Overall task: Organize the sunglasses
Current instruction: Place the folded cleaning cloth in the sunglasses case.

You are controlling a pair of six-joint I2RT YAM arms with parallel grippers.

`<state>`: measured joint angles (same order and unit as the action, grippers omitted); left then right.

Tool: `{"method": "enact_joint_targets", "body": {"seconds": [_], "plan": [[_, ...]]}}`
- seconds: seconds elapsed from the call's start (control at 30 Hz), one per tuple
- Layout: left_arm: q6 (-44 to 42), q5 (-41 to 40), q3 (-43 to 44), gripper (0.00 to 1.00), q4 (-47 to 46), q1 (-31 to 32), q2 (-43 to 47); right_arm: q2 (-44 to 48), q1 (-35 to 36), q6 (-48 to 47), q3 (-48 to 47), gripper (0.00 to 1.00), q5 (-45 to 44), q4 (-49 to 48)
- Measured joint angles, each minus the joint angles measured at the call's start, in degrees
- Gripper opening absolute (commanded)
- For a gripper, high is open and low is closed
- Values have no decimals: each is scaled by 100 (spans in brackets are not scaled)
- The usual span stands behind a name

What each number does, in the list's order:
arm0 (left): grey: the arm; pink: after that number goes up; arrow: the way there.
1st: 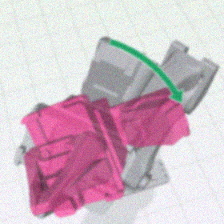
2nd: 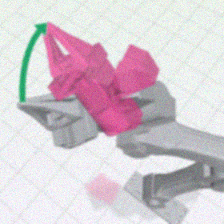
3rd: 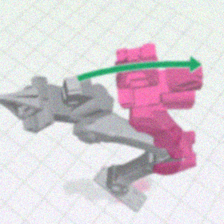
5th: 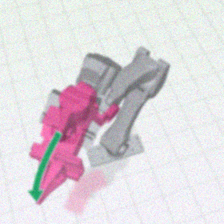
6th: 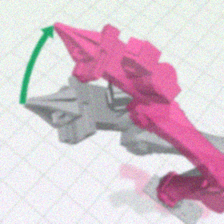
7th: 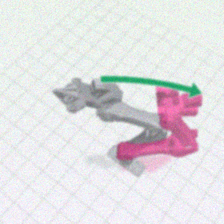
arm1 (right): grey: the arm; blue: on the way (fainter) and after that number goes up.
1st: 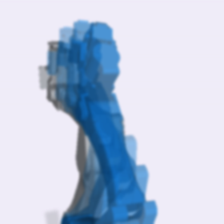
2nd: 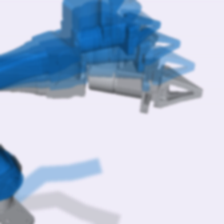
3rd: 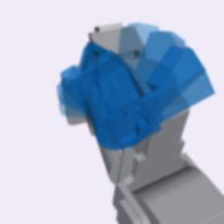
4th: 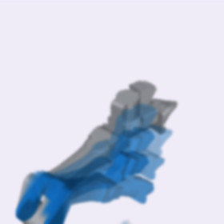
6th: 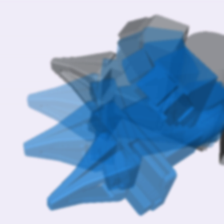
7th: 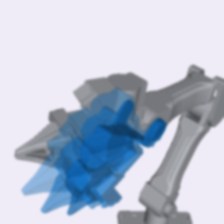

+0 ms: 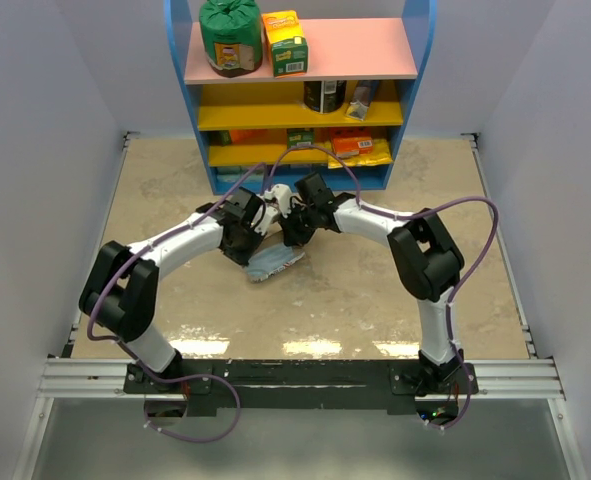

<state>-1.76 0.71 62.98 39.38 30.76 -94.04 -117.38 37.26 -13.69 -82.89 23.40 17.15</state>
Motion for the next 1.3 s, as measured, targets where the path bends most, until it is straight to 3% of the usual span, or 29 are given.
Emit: {"method": "enact_joint_targets", "body": {"seconds": [0.73,1.03,1.3], "plan": [[114,-120,-63,2,-192,-13,94,85,76,433,76,0,-378,-352],[111,-122,-63,8,-251,-13,90,129,90,455,85,0,-555,-352],[109,-140,-63,21,-251,-13,83,129,98,466,85,0,-597,-350]]}}
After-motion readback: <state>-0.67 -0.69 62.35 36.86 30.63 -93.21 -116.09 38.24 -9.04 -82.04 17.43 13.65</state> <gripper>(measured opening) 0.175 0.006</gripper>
